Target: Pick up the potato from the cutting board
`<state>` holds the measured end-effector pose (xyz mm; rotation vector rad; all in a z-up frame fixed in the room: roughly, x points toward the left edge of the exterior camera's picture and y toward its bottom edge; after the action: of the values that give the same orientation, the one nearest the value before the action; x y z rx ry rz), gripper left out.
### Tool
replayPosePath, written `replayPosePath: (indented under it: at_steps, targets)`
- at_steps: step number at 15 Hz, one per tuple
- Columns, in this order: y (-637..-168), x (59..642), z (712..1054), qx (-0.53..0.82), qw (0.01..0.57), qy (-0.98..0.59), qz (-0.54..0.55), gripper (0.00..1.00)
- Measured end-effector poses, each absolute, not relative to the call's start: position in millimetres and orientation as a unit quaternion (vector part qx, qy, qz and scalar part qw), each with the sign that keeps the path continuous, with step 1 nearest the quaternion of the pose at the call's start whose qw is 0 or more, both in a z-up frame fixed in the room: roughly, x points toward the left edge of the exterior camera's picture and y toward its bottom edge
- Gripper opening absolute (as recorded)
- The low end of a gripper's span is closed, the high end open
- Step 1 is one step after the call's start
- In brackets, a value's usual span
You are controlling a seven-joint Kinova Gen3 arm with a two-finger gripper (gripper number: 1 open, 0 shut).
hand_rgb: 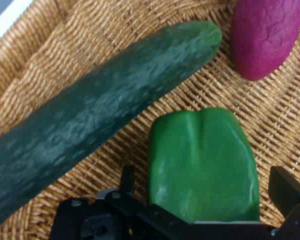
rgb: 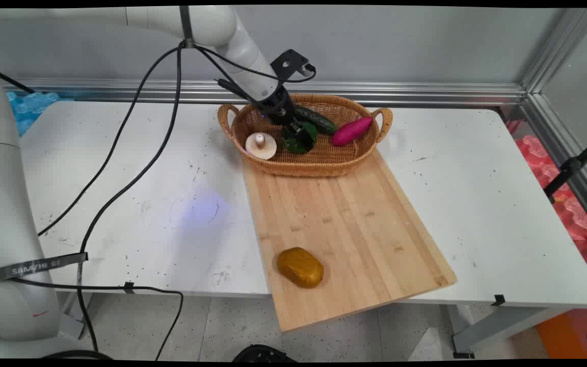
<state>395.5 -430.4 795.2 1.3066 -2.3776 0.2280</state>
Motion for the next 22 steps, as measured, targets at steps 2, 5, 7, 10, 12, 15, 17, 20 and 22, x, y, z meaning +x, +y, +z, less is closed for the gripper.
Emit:
replayPosePath:
  at_steps: [2, 5, 7, 10, 12, 15, 17, 20, 22]
  targets:
    - [-430, 396, 798, 0.462, 0.212, -0.857, 0.082, 1.0]
    - [-423, 397, 810, 0.45, 0.219, -0.862, 0.083, 1.0]
    - [-416, 397, 824, 0.442, 0.221, -0.865, 0.084, 1.0]
    - [-403, 398, 850, 0.426, 0.224, -0.872, 0.089, 1.0]
    - [-391, 397, 871, 0.407, 0.226, -0.88, 0.091, 1.0]
    - [-374, 396, 898, 0.379, 0.229, -0.892, 0.091, 1.0]
    - [-362, 396, 911, 0.36, 0.23, -0.9, 0.087, 1.0]
    - [-339, 398, 930, 0.318, 0.23, -0.917, 0.073, 1.0]
    - [-320, 400, 942, 0.277, 0.229, -0.932, 0.058, 1.0]
